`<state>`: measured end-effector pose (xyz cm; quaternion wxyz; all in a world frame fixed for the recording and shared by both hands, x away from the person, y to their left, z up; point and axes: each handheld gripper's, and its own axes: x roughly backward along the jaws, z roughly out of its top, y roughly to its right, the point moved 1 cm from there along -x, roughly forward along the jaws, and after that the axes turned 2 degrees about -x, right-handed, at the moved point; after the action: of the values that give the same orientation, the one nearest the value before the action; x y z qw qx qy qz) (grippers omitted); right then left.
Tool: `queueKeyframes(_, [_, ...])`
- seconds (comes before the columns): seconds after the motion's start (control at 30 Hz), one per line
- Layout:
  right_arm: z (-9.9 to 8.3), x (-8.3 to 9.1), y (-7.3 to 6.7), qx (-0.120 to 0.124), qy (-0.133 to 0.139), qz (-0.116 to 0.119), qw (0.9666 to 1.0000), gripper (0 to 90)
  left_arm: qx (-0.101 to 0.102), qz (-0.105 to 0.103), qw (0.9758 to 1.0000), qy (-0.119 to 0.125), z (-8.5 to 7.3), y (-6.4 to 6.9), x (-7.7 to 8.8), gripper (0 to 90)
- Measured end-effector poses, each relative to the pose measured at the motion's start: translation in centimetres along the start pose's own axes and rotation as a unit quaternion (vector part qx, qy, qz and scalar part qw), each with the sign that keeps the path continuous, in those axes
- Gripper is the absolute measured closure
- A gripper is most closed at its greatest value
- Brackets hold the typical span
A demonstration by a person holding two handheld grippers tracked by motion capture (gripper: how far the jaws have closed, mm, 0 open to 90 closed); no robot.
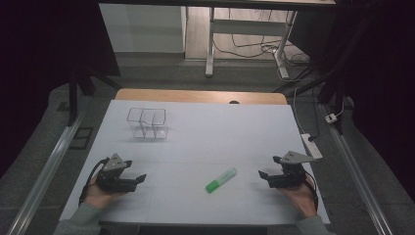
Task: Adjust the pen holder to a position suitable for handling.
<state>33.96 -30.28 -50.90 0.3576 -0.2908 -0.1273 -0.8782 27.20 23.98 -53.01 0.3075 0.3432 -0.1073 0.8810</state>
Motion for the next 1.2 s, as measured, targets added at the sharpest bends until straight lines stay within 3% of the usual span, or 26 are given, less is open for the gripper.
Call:
queueKeyframes(0.8, [0.3, -0.2, -0.2, 0.006, 0.009, 0.009, 0.9999, 19.0, 0.023, -0.002, 0.9997, 0.004, 0.2, -0.9, -0.1, 22.2])
queueKeyframes(1.03, [0.4, -0.5, -0.2, 0.008, 0.008, 0.01, 0.9999, 19.2, 0.032, 0.007, 0.9994, 0.014, 0.7, -1.6, 0.4, 22.9])
queueKeyframes(1.2, [0.5, -0.6, -0.3, 0.012, 0.003, 0.005, 0.9999, 19.5, 0.032, 0.023, 0.9992, 0.008, 1.2, -2.4, 0.4, 23.3])
